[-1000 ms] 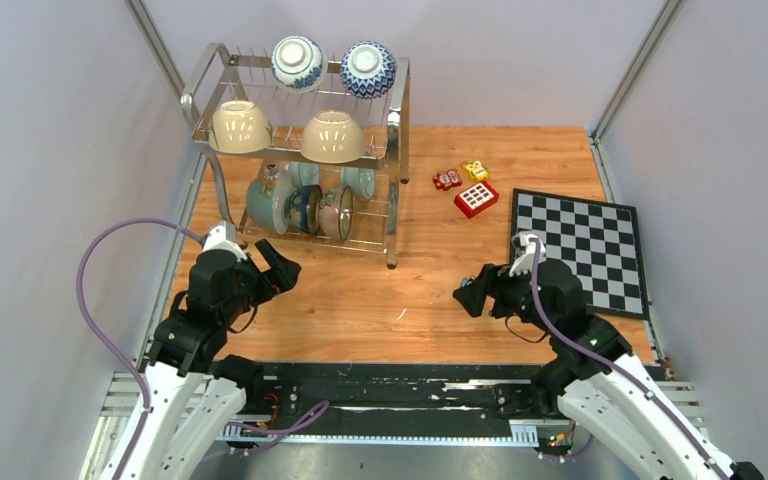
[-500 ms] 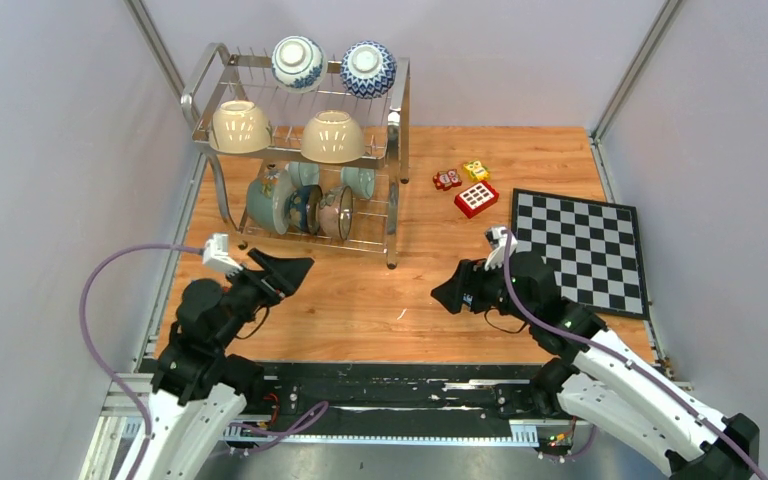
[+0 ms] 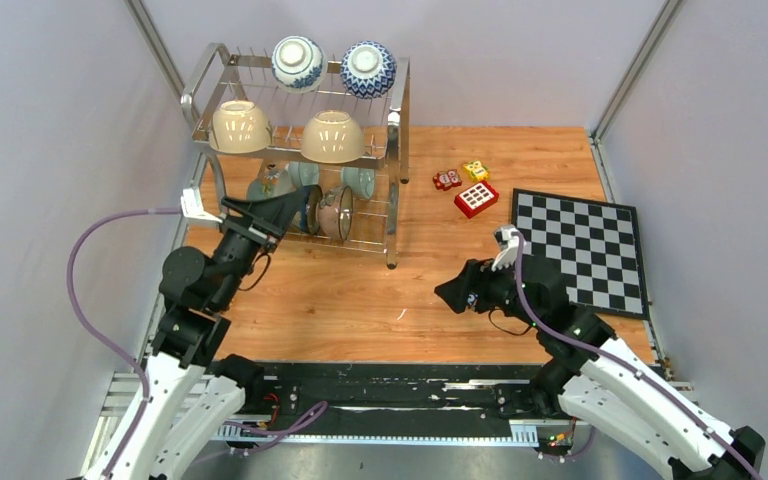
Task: Unload the bowls from the dish rack
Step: Pick up the bowl from the dish rack.
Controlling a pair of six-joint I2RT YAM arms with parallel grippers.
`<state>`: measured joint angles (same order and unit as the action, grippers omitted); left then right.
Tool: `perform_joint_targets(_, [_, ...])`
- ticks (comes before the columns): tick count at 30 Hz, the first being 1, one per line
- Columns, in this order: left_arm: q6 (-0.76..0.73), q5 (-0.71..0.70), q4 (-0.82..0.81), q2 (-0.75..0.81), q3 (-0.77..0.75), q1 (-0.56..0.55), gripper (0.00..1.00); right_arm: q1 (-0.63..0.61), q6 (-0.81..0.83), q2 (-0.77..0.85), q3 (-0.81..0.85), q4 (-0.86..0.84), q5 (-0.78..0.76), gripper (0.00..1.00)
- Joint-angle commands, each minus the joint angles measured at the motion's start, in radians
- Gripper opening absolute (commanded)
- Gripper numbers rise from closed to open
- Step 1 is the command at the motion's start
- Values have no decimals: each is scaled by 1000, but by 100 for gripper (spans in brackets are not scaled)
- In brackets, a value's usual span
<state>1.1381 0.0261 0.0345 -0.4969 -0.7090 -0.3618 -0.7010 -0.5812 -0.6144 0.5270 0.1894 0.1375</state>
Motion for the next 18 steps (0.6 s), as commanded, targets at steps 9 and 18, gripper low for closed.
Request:
perform_joint_targets(9, [190,-9,-362,-167,-34,-9,86,-15,-2,84,9,59,-33,82])
perform_joint_targets(18, [211,-16,-374,-245,-57,-39,86,-13,-14,77,37,51,-32,83])
